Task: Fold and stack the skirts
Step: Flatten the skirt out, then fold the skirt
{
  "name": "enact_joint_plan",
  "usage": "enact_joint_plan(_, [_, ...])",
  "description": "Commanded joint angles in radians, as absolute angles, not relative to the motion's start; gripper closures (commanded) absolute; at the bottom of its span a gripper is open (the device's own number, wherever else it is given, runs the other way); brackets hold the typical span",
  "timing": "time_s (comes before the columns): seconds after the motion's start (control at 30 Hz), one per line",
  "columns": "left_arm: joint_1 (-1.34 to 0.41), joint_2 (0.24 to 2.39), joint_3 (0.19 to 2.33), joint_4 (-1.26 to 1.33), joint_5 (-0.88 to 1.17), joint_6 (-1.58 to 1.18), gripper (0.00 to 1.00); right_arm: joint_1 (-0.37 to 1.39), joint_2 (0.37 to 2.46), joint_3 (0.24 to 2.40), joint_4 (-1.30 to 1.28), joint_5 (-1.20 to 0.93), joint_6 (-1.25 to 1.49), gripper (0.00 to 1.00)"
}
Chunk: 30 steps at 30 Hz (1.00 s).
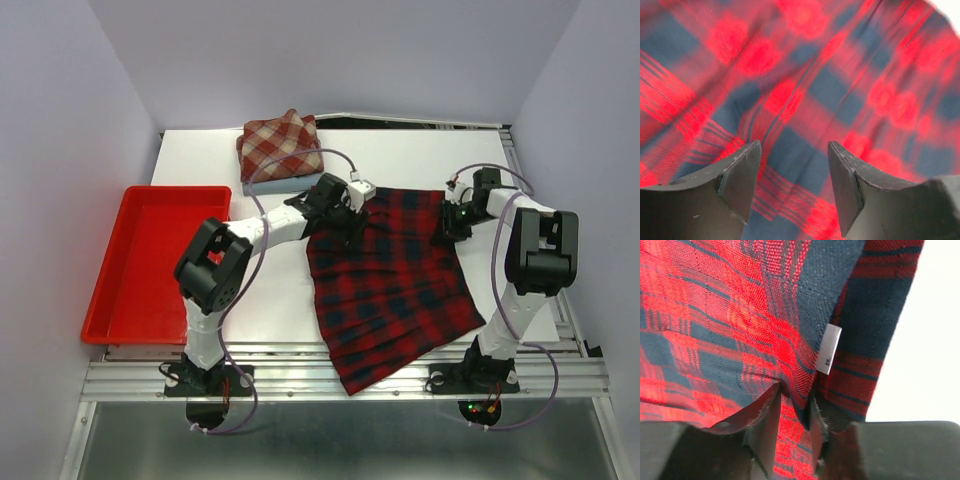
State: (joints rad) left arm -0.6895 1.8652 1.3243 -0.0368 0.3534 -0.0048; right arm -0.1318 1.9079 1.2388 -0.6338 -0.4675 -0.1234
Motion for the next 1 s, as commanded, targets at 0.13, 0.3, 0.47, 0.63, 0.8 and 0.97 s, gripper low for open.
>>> enact_joint_plan(0.13, [-0.687,2.017,1.399,-0.283,0.321,0.235,0.35,-0.083,1.895,1.108,-0.627,-0.319,-0.21,0.64])
enact_joint_plan(0.3, [-0.681,2.025,1.417,-0.386,0.455,0.381,0.35,-0.083,1.858,1.141,-0.695,-0.224,-0.245,0.34])
enact_joint_plan(0.47, [-0.678,1.857,1.465,-0.443,0.594,0.523,0.24,-0.083,1.786,1.36,-0.79,-0.277,-0.27,0.03])
enact_joint_plan(0.63, [-0.629,1.827,1.647,-0.398,0.574,0.563,0.06,-0.083,1.827,1.609,-0.844,-0.328,-0.264,0.03])
enact_joint_plan(0.8, [-0.571,1.948,1.821,-0.324,0.523,0.512,0.01,-0.083,1.96,1.77,-0.822,-0.317,-0.271,0.03])
enact_joint_plan(0.97, [-0.531,2.199,2.12,-0.429,0.522,0.548,0.01,-0.083,2.164,1.916,-0.847,-0.415,-0.35,0.03])
